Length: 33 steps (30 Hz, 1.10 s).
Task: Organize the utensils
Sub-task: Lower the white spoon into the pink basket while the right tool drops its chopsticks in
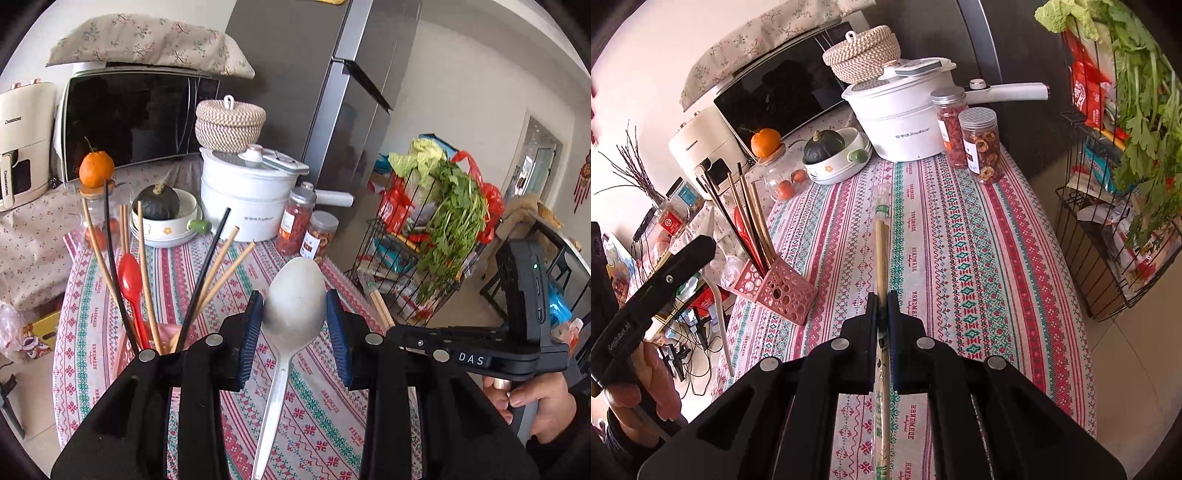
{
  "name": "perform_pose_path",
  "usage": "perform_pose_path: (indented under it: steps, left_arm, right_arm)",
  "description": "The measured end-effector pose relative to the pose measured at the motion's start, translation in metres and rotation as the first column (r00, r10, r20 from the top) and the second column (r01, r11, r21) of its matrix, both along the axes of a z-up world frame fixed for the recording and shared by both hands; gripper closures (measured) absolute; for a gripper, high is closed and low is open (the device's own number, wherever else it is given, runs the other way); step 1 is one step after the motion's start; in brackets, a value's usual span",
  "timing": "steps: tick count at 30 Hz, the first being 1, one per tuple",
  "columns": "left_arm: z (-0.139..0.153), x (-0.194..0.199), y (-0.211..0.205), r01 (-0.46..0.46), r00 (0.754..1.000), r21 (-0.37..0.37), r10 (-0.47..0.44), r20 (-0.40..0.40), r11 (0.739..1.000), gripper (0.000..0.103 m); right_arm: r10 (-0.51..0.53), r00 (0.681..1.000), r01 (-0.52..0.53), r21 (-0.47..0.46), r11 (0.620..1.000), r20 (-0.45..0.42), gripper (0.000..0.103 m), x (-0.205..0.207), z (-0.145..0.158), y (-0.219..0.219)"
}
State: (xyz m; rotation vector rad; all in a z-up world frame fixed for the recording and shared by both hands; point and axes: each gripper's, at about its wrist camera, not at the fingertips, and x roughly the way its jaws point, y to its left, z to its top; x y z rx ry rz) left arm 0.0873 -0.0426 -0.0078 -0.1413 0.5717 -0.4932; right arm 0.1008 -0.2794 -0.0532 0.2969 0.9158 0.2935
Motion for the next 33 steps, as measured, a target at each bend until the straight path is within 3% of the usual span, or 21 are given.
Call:
perform_pose_path:
  steps: [7, 14, 22, 26, 27, 28, 30, 33]
  left_arm:
    - [0.01, 0.007, 0.036, -0.09, 0.979, -0.114, 0.109, 0.174, 0.989, 0.07]
    - [-0.004, 0.018, 0.061, -0.177, 0.934, -0.137, 0.21, 0.287, 0.975, 0.07]
    - [-0.038, 0.036, 0.075, -0.231, 0.928, -0.127, 0.257, 0.268, 0.965, 0.069]
    - [-0.048, 0.045, 0.086, -0.244, 0.948, -0.126, 0.264, 0.175, 0.961, 0.068]
    - [-0.049, 0.047, 0.09, -0.247, 0.955, -0.129, 0.264, 0.136, 0.96, 0.063]
    - [-0.049, 0.048, 0.093, -0.247, 0.961, -0.134, 0.261, 0.097, 0.96, 0.048]
    - [-0.044, 0.045, 0.1, -0.245, 0.966, -0.155, 0.254, 0.044, 0.957, 0.028]
    - [-0.032, 0.037, 0.107, -0.211, 0.977, -0.184, 0.21, -0.028, 0.96, 0.016]
  right_arm:
    - [0.023, 0.999, -0.024, 0.026, 0.999, 0.032, 0.098, 0.007, 0.01, 0.023]
    - [0.037, 0.999, -0.037, 0.016, 0.999, 0.034, 0.098, 0.016, 0.008, 0.04]
    - [0.032, 0.998, -0.032, 0.004, 0.999, 0.048, 0.098, 0.023, 0.006, 0.051]
    - [0.029, 0.998, -0.03, 0.002, 1.0, 0.063, 0.098, 0.023, 0.007, 0.058]
    - [0.029, 0.997, -0.029, 0.002, 1.0, 0.068, 0.098, 0.023, 0.007, 0.06]
    - [0.028, 0.997, -0.029, 0.003, 1.0, 0.077, 0.098, 0.023, 0.009, 0.061]
    - [0.02, 0.994, -0.021, 0.009, 1.0, 0.104, 0.098, 0.022, 0.015, 0.063]
    - [-0.004, 0.988, -0.004, 0.052, 0.999, 0.152, 0.098, 0.018, 0.026, 0.065]
